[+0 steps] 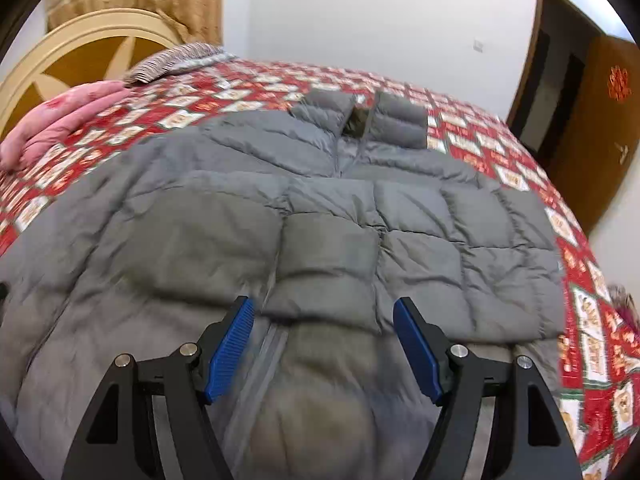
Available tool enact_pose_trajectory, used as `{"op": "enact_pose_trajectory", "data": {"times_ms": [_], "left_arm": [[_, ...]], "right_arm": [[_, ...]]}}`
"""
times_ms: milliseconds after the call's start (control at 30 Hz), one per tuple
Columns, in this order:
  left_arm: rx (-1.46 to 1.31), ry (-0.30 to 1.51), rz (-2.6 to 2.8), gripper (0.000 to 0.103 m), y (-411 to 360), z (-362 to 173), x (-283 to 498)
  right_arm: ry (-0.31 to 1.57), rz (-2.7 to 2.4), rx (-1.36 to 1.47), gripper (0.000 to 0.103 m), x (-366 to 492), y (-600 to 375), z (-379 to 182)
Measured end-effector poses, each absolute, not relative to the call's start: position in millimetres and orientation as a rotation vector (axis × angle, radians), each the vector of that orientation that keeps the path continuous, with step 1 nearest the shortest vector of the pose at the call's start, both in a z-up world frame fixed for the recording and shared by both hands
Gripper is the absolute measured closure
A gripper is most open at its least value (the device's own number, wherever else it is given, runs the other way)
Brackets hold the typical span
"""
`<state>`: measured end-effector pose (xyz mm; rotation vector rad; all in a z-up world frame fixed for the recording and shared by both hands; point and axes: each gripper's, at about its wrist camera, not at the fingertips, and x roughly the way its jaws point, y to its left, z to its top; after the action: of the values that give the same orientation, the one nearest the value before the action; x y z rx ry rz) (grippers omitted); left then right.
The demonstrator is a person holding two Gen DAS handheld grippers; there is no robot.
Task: Fold large clothes
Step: 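Grasp the other sleeve cuff with the left tool, then fold the held sleeve across the jacket back and open the left tool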
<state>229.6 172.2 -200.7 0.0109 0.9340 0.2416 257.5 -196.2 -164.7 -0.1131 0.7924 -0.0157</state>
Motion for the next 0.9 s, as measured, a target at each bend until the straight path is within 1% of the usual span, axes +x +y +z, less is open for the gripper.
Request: {"op": "enact_pose_trajectory", "data": {"times_ms": [33, 67, 100, 167, 200, 367, 500, 667, 733, 833, 900], "left_arm": [[-0.001, 0.934, 0.230, 0.031, 173, -200, 231], [-0.018, 0.927, 0.218, 0.051, 175, -197, 231], [-0.029, 0.922, 0.211, 0.068, 177, -194, 232], [-0.002, 0.911, 0.247, 0.076, 184, -183, 234], [0.010, 0.899, 0.274, 0.078, 189, -176, 237], [0.066, 0.788, 0.376, 0.080, 216, -127, 256], [0.146, 0.713, 0.383, 0.082, 201, -90, 274], [0.222, 0.573, 0.311, 0.083, 139, -39, 280], [0.260, 0.511, 0.242, 0.083, 95, -18, 276], [0.301, 0.473, 0.130, 0.083, 39, -6, 274], [0.328, 0.462, 0.075, 0.083, 5, -8, 274]], "right_arm": [[0.784, -0.014, -0.120, 0.031, 247, -198, -163], [0.778, -0.016, -0.117, 0.031, 242, -202, -163], [0.774, -0.018, -0.112, 0.031, 239, -204, -164], [0.765, -0.034, -0.085, 0.031, 229, -215, -166], [0.764, -0.041, -0.076, 0.031, 227, -218, -166], [0.747, -0.070, -0.037, 0.031, 211, -240, -165], [0.747, -0.071, -0.024, 0.031, 206, -246, -164], [0.737, -0.080, -0.019, 0.031, 199, -257, -164], [0.728, -0.097, -0.015, 0.031, 196, -265, -163], [0.719, -0.130, 0.010, 0.031, 192, -279, -163], [0.728, -0.136, 0.032, 0.031, 191, -287, -163]]}}
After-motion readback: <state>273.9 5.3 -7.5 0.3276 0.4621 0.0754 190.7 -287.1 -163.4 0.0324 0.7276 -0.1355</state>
